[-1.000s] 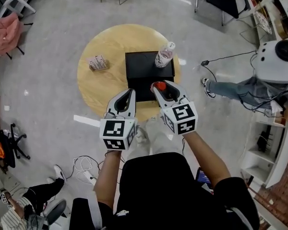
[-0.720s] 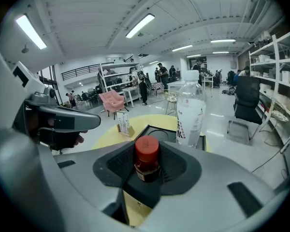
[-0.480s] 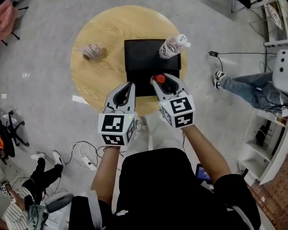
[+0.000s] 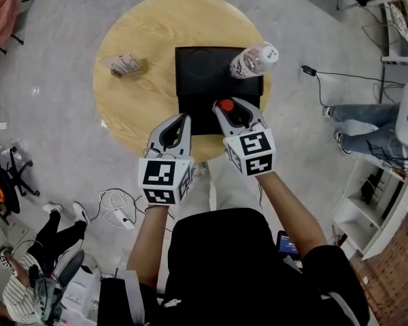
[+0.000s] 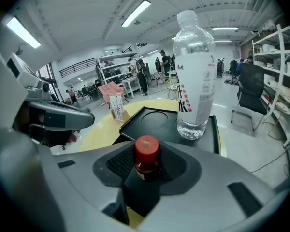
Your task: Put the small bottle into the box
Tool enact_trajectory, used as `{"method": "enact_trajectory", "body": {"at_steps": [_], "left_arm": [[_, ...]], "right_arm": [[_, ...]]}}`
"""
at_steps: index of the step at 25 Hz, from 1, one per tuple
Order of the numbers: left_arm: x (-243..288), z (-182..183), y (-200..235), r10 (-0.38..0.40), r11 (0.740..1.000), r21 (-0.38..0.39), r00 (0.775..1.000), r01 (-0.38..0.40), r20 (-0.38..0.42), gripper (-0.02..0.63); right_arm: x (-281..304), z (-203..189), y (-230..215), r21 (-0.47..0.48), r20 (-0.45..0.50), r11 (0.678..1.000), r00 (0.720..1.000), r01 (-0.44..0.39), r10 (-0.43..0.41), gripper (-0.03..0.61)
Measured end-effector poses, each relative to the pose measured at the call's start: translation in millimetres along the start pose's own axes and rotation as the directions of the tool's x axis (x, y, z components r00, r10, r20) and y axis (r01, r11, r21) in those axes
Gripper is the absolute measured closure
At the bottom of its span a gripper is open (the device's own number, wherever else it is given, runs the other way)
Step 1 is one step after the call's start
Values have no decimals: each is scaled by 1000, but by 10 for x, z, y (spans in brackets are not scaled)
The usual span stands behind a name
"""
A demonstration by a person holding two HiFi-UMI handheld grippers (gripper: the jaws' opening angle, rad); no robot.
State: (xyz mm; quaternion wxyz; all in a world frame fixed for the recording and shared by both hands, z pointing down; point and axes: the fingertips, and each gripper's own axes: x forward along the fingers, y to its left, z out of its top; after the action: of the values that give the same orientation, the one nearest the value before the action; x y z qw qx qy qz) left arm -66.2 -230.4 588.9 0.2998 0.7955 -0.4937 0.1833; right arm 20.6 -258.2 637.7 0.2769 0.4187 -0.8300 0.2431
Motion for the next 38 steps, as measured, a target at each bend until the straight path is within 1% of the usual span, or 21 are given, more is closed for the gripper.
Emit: {"method": "enact_trajectory", "body": {"at_steps": [5, 9, 16, 30, 38], "left_arm": [[73, -64, 91, 19, 1000, -17, 1000, -20, -17, 603], [128, -109, 98, 14, 1000, -22, 999, -15, -29, 603], [172, -135, 73, 8, 999, -32, 999, -9, -37, 603], [158, -178, 63, 6, 999, -36, 999, -7, -44, 603], [124, -196, 40, 3, 999, -32, 999, -4, -43, 603]], "right_arm": [[110, -100, -53, -23, -20, 1000, 1000, 8, -8, 440], [191, -161, -57, -30, -37, 1000, 999, 9, -10, 440], [188, -160, -31, -46, -38, 999, 999, 5, -6, 440], [174, -183, -22, -30, -31, 999, 999, 12, -13, 439], [143, -224, 67, -31, -29, 999, 1000, -11, 10, 439]]}}
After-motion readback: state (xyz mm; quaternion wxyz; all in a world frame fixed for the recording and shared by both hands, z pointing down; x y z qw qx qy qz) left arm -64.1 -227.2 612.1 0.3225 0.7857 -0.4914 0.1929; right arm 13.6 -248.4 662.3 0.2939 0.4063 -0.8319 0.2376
